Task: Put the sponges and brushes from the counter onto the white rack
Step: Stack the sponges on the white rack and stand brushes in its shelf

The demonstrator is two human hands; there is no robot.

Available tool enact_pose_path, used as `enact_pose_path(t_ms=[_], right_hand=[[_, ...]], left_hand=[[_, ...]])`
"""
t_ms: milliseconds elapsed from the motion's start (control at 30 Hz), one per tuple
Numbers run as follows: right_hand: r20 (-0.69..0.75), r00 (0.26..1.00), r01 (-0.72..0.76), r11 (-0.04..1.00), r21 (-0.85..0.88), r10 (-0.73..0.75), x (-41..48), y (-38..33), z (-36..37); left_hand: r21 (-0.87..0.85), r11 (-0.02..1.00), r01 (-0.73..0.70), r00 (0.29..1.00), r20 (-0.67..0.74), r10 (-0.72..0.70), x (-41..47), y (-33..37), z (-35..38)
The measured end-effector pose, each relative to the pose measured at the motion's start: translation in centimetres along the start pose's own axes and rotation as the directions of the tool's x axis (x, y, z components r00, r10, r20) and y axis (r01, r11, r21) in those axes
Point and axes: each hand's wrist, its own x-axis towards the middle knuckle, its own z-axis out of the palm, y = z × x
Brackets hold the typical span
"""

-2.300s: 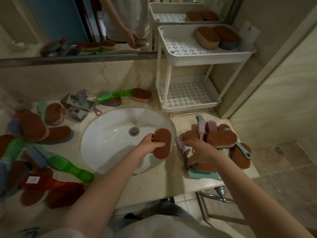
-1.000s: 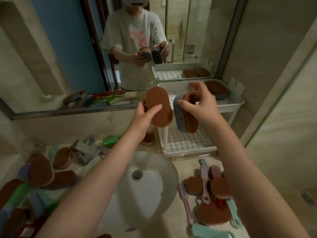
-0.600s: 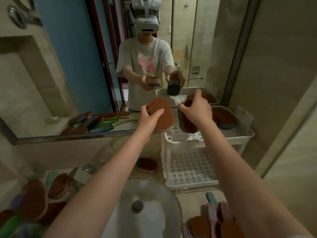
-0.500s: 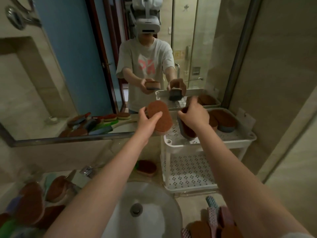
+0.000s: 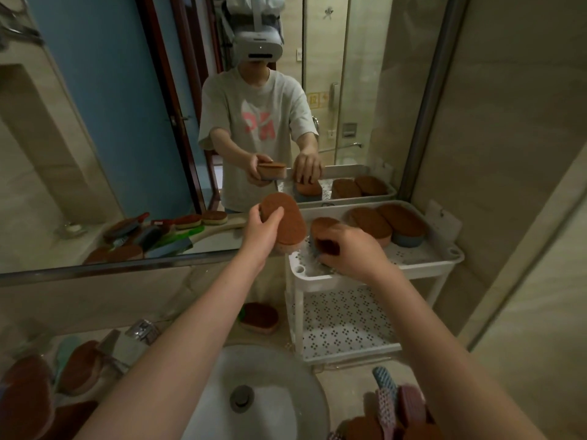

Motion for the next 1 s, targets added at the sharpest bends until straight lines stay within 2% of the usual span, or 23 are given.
enact_pose_path(t_ms=[167, 267, 400, 467, 567, 633, 667, 733, 800, 900, 1000], right_hand=[[-0.022, 0.99, -0.141, 0.982, -0.129, 0.139, 0.9, 2.0, -1.0], [-0.05, 0.982, -0.186, 0.976, -0.111, 0.181, 0.8, 2.8, -1.1], [-0.089, 0.981, -0.176, 0.983, -0.058, 0.171, 0.6, 2.9, -0.5], [-0.1, 0.979, -0.183, 0.983, -0.028, 0.179, 0.7, 3.1, -0.2], [-0.099, 0.976, -0.197, 0.98, 0.002, 0.196, 0.9, 3.2, -0.1], [-0.106, 0.975, -0.195, 0.981, 0.018, 0.195, 0.9, 3.3, -0.1], [-0.109, 0.975, -0.193, 0.981, 0.021, 0.194, 0.9, 3.3, 0.0], [-0.104, 0.975, -0.197, 0.98, 0.023, 0.198, 0.8, 3.4, -0.1], [-0.094, 0.974, -0.203, 0.979, 0.025, 0.205, 0.8, 3.3, -0.2], [-0.076, 0.976, -0.205, 0.979, 0.025, 0.206, 0.7, 3.2, -0.3], [-0.077, 0.975, -0.206, 0.978, 0.023, 0.207, 0.6, 3.1, -0.4]], left_hand=[[0.036, 0.999, -0.006, 1.0, 0.02, 0.005, 0.5, 0.5, 1.1], [0.104, 0.995, -0.008, 1.0, 0.022, 0.006, 0.8, 0.7, 2.2], [0.295, 0.955, -0.03, 1.0, 0.002, 0.031, 1.7, 0.6, 3.9], [0.505, 0.862, -0.052, 0.999, 0.032, 0.041, 2.1, 0.5, 4.7], [0.785, 0.615, -0.066, 0.997, 0.027, 0.072, 2.4, 0.2, 5.5], [0.892, 0.445, -0.078, 0.992, 0.026, 0.122, 2.4, -0.2, 5.5], [0.913, 0.399, -0.088, 0.989, 0.031, 0.147, 2.5, -0.5, 5.3], [0.905, 0.41, -0.115, 0.981, 0.038, 0.19, 2.6, -1.1, 4.7], [0.858, 0.482, -0.179, 0.969, 0.068, 0.239, 2.4, -1.4, 4.0], [0.794, 0.505, -0.339, 0.932, 0.21, 0.295, 1.5, -1.0, 2.8], [0.784, 0.464, -0.412, 0.91, 0.377, 0.171, 0.1, -0.7, 2.0]])
